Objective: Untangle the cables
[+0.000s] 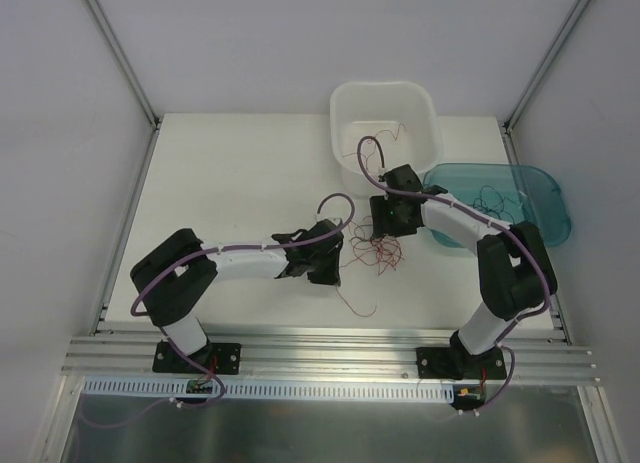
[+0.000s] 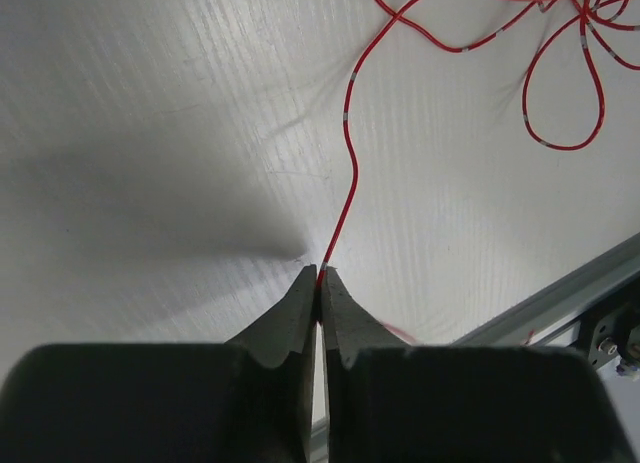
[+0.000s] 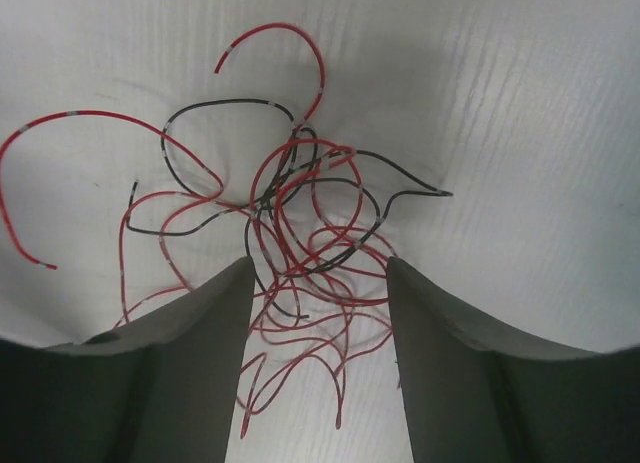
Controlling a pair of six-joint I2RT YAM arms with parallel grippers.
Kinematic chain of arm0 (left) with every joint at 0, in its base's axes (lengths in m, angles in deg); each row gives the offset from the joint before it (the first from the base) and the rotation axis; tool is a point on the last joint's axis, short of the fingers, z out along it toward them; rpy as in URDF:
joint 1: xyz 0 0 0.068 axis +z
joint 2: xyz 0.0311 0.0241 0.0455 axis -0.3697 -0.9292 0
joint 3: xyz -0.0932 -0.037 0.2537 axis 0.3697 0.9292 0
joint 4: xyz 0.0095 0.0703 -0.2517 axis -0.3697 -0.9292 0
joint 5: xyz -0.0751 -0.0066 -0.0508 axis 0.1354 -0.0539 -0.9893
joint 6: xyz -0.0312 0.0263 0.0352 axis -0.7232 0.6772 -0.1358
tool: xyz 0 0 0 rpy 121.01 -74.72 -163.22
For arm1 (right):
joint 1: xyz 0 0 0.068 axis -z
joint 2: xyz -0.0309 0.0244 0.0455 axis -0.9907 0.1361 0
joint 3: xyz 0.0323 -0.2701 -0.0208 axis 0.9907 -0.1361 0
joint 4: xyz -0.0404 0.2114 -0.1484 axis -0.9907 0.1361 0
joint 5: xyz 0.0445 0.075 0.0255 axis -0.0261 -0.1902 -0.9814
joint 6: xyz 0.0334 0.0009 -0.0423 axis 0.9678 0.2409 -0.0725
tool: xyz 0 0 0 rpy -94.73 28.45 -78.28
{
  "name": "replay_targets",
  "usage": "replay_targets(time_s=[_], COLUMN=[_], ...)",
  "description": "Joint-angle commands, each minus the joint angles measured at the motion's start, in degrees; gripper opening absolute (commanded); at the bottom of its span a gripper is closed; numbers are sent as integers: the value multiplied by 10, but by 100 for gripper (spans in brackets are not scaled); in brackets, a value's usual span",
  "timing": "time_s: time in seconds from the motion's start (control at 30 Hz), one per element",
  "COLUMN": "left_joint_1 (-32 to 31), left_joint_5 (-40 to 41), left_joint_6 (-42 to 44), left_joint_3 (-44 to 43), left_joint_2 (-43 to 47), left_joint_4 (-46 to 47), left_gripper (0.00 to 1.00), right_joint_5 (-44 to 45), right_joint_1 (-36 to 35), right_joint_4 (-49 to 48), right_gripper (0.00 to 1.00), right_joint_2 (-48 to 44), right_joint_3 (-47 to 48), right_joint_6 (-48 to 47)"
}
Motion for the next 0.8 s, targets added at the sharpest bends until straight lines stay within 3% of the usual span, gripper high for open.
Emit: replay_targets(time_s=[0.0,0.1,0.17,0.2,0.23,0.43,0.47,0.77], left_joint_1=[3,22,47,59,74,259,302,494], left_joint_5=[9,24,37,48,52,97,103,215], left_joint_6=[8,29,50,59,74,161,173,224], left_joint_3=[0,12,17,22,24,-12,-38,-179], left_joint_2=[35,88,141,162,205,364,376,397], left_joint_4=[-18,-60,-90,-122,-141,-286,-299,-391], left_gripper=[0,0,0,0,0,0,0,0], right_joint_5=[-4,0,21,28,32,64,67,85], right_joint_1=[3,3,2,3,3,5,5,5], right_joint_4=[-26,-34,-34,-32,-28,7,14,95], right_gripper=[57,42,23,8,2,1,1,0], right_joint_2=[21,21,8,2,-14,-89,-114,-250], right_joint_3=[17,5,-9,-14,-24,-61,-68,-64], right_joint_6=[16,23,32,32,36,55,65,82])
